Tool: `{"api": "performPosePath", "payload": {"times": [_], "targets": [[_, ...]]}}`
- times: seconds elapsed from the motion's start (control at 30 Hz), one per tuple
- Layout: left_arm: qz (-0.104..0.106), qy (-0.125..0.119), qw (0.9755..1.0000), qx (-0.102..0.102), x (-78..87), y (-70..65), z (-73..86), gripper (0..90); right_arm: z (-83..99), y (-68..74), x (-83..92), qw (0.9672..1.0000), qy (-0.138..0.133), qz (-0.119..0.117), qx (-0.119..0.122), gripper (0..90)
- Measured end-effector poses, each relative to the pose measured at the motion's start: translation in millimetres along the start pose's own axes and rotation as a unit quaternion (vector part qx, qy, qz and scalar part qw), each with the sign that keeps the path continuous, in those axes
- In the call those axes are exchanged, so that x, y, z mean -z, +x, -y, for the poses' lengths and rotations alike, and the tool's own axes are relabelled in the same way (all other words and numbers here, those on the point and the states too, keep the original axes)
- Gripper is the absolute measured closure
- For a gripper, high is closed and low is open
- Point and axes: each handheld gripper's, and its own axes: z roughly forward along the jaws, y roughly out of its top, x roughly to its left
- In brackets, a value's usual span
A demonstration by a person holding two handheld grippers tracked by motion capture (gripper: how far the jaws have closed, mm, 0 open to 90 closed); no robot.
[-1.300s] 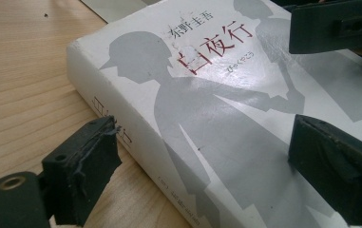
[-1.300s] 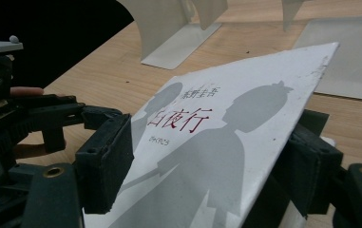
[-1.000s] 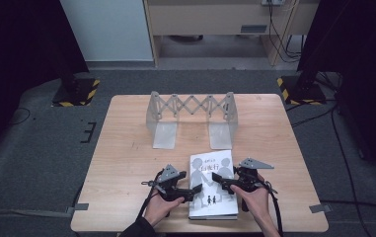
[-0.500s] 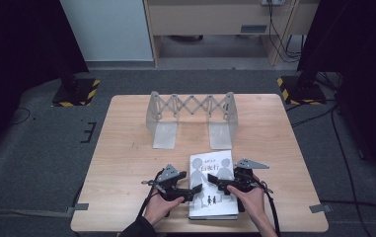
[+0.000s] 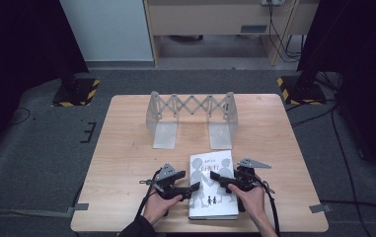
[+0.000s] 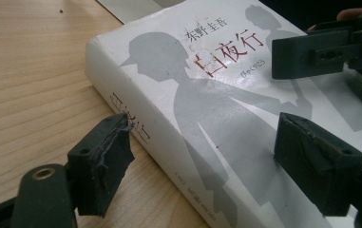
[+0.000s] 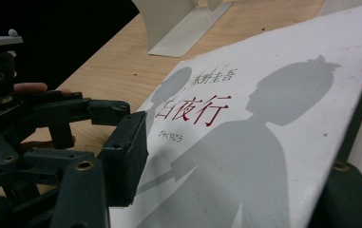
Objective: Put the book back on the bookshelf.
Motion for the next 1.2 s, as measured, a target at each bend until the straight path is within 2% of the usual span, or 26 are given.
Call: {"api": "performPosePath", "payload": {"times": [0.07,0.17,0.27,0.4,0.5,0.57,0.7,0.83,1.0,1.2], "targets": [[-0.002,0.001,1.0,-0.004,0.9,1.2,-0.8,19.5,-0.2,0.0,0.4,1.0,0.0,0.003,-0.002,43.2],[0.0,-0.006,0.9999,0.011,2.1,3.5,-1.5,20.8,-1.2,-1.9,1.7,0.9999,0.004,0.004,-0.015,48.2],[-0.001,-0.007,1.0,0.006,4.0,2.9,-2.2,21.1,-1.5,-2.7,2.6,0.9996,0.006,0.005,-0.028,51.7],[0.002,-0.017,0.9998,0.012,4.9,3.9,-4.6,21.5,-2.5,-3.2,3.8,0.9992,0.003,0.001,-0.039,56.6],[0.002,-0.014,0.9998,0.013,4.5,4.9,-4.2,21.5,-4.1,-3.2,5.1,0.9987,-0.001,-0.003,-0.05,59.1],[0.004,-0.014,0.9998,0.015,4.3,5.0,-3.9,21.5,-5.5,-1.7,5.9,0.9989,-0.004,-0.001,-0.046,60.6],[0.01,-0.014,0.9997,0.016,3.4,3.9,-3.3,21.6,-7.8,1.9,8.8,0.9984,-0.014,-0.003,-0.054,65.1],[0.02,-0.016,0.9995,0.019,2.7,2.9,-3.0,21.6,-12.4,5.6,13.6,0.9979,-0.028,-0.017,-0.055,70.7],[0.036,-0.021,0.9987,0.028,1.0,2.4,-2.2,20.1,-15.9,9.4,18.1,0.9973,-0.04,-0.031,-0.053,73.3],[0.052,-0.028,0.9976,0.037,-2.5,2.1,-0.5,13.3,-18.8,12.0,23.1,0.9964,-0.048,-0.041,-0.057,77.8]]}}
